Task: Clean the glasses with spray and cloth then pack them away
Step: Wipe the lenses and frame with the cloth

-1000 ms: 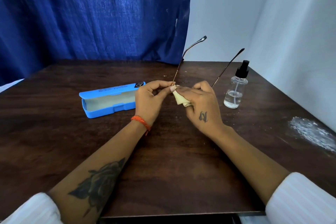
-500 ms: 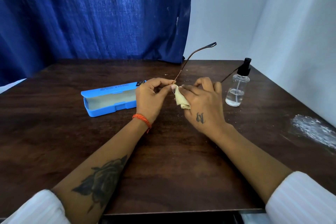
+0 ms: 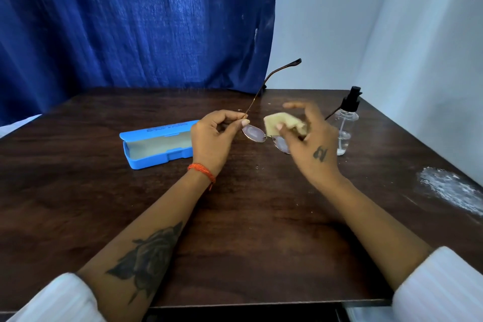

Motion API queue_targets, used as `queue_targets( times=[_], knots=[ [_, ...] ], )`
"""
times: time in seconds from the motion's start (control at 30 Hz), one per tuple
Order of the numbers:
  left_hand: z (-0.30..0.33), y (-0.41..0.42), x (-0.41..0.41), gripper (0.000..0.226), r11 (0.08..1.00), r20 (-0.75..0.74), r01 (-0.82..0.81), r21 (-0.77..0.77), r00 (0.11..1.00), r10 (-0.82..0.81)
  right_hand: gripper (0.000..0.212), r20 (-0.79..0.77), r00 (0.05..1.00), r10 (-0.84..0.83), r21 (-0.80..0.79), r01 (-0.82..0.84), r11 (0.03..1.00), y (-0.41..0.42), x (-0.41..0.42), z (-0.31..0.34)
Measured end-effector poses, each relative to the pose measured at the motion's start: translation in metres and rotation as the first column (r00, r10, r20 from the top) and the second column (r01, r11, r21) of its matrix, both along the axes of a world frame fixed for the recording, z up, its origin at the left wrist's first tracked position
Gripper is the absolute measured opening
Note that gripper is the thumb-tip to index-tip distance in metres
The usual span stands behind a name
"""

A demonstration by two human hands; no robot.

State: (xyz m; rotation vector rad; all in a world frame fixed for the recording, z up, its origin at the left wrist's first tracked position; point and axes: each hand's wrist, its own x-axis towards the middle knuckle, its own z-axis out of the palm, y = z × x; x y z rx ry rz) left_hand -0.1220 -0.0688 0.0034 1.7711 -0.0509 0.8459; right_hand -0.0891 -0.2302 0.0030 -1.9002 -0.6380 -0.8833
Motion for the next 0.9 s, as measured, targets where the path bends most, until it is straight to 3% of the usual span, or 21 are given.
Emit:
queue_targets(
  times=[0.07, 0.13, 0.23, 0.37, 0.47, 0.57, 0.63, 0.7, 0.8, 0.9],
  knots=[
    [0.000, 0.000, -0.001, 0.015, 1.000, 0.010, -0.001, 0.015, 1.000, 0.001, 0.022, -0.099, 0.995, 0.007, 0.143, 0.007, 0.990, -0.002, 0.000, 0.003],
    [0.000, 0.000, -0.001, 0.015, 1.000, 0.018, -0.002, 0.025, 1.000, 0.001, 0.027, -0.176, 0.982, 0.062, 0.179, -0.030, 0.983, -0.001, -0.004, 0.005],
    [0.000, -0.002, -0.001, 0.015, 0.999, 0.024, 0.003, 0.035, 1.000, -0.003, 0.038, -0.112, 0.993, 0.043, 0.006, -0.042, 0.999, 0.007, -0.011, 0.005],
    [-0.001, -0.003, 0.000, 0.014, 1.000, 0.019, 0.024, -0.003, 1.000, -0.024, 0.031, -0.023, 0.994, 0.104, -0.289, -0.106, 0.951, 0.027, -0.017, -0.004],
    [0.000, -0.002, 0.000, 0.018, 0.999, 0.012, 0.020, -0.043, 1.000, -0.019, 0.031, 0.012, 0.991, 0.134, -0.271, -0.126, 0.954, 0.026, -0.015, -0.009],
    [0.000, -0.002, 0.000, 0.021, 0.998, 0.003, 0.012, -0.066, 1.000, -0.011, 0.037, -0.067, 0.987, 0.149, -0.193, -0.159, 0.968, 0.019, -0.010, -0.010],
    [-0.001, -0.002, 0.000, 0.017, 0.998, -0.005, 0.005, -0.059, 1.000, -0.006, 0.037, -0.013, 0.993, 0.116, -0.203, -0.117, 0.972, 0.017, -0.010, -0.009],
    [0.000, -0.001, 0.000, 0.014, 1.000, -0.008, 0.004, -0.029, 1.000, -0.004, 0.032, 0.142, 0.989, 0.044, -0.276, -0.003, 0.961, 0.015, -0.013, -0.007],
    [0.000, 0.001, 0.000, 0.013, 0.999, -0.004, -0.001, 0.043, 1.000, 0.002, 0.031, 0.302, 0.949, -0.093, -0.436, 0.224, 0.872, 0.016, -0.015, -0.007],
    [-0.001, -0.001, 0.000, 0.012, 0.995, 0.023, -0.016, 0.101, 1.000, 0.013, 0.031, 0.275, 0.950, -0.152, -0.521, 0.280, 0.806, 0.022, -0.017, -0.009]
  ],
)
